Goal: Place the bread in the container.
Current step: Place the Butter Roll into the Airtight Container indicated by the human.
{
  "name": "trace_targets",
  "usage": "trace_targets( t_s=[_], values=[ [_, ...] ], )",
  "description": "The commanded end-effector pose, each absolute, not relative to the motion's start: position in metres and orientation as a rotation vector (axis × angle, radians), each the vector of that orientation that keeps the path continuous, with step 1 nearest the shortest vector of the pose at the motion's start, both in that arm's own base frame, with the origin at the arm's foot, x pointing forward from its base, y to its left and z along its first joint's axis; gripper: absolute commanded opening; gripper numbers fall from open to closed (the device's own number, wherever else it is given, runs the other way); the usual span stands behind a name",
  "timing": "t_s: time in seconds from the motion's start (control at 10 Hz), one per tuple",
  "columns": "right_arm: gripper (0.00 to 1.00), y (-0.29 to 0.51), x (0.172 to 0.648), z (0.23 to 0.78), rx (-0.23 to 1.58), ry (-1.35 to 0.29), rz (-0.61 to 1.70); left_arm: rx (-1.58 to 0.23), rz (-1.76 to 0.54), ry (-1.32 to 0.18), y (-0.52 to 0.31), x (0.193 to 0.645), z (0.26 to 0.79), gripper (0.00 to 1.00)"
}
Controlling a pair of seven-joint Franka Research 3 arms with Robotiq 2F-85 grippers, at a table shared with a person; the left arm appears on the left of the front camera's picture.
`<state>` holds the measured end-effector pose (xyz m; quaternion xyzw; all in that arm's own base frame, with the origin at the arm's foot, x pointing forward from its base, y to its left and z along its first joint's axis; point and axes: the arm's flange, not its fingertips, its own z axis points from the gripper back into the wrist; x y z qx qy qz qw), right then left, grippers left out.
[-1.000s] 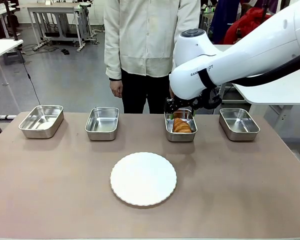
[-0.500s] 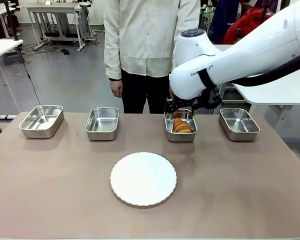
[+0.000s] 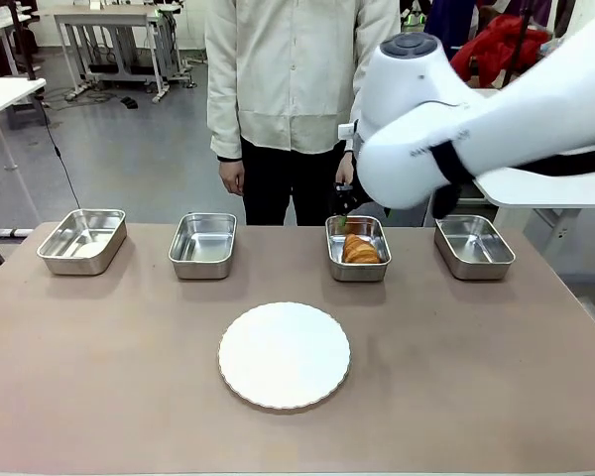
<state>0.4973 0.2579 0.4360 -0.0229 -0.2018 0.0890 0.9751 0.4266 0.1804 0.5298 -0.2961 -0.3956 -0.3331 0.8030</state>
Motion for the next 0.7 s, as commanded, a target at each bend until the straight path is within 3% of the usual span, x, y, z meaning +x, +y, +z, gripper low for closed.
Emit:
trace_targets(
  t_s=[0.0,0.3,0.5,0.6],
  values=[
    [1.00,0.241,0.425,0.441,-0.057,-0.529,0.179,-0.641,-0.722,-0.859,0.180,0.425,0.530,1.00],
    [1.00,0.225,0.356,0.448,-0.016,-0.542,0.254,-0.641,-0.722,-0.859,0.180,0.425,0.530,1.00],
    [1.00,0.217,0.344,0.446,0.002,-0.520,0.288,-0.641,-0.722,-0.859,0.180,0.425,0.530,1.00],
    [1.00,0.216,0.346,0.443,-0.003,-0.427,0.285,-0.641,-0.722,-0.859,0.180,0.425,0.530,1.00]
  ],
)
